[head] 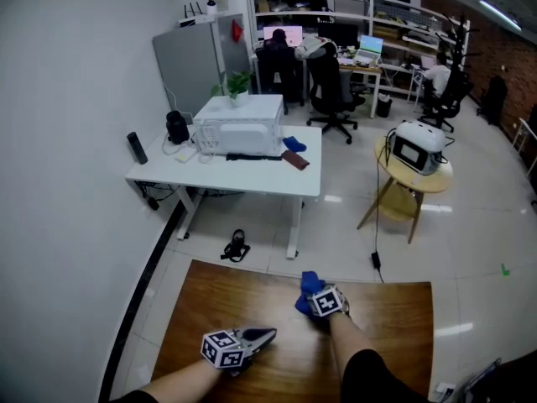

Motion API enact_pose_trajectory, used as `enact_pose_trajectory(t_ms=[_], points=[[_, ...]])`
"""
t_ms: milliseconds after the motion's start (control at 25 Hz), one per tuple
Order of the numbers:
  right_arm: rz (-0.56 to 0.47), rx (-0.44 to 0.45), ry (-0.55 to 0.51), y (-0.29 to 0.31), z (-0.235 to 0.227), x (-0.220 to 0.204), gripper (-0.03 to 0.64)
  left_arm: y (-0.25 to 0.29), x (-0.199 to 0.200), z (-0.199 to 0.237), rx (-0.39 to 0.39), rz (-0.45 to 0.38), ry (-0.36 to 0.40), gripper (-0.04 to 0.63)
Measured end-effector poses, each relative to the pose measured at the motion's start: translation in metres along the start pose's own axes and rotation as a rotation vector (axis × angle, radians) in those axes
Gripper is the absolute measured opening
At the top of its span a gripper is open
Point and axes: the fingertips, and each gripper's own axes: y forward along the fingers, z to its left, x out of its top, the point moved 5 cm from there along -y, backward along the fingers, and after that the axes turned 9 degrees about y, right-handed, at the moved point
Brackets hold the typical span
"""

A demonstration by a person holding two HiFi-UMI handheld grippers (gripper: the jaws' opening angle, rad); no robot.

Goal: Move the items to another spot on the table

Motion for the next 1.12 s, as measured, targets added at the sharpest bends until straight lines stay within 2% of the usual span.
enact_pose_trajectory(t_ms=[200,360,560,920,1120], points=[[-0.056,0.033,-0.008,-0.028,0.004,-0.001,0.155,-0.001,0.007,-0.011,0.008,-0.017,0.009,-0.008],[-0.072,0.053,-0.039,-0.058,0.018,-0.01,0.155,-0.018,0.01,-0.026,0.059,-0.043,0.016,-0.008],[-0.08,0.083,-0.091,-0.106,0.053,-0.032,0.155,-0.047,0.002,-0.062,0.089,-0.075,0.028,-0.008],[-0.127,0.034,-0.073,-0.171,0.144,-0.087,0.156,-0.14,-0.056,-0.116,-0.022,-0.025,0.072,-0.008],[-0.105,0.015,-0.047,-0.214,0.187,-0.133,0.158,-0.175,-0.077,-0.157,-0.067,-0.017,0.056,-0.008]])
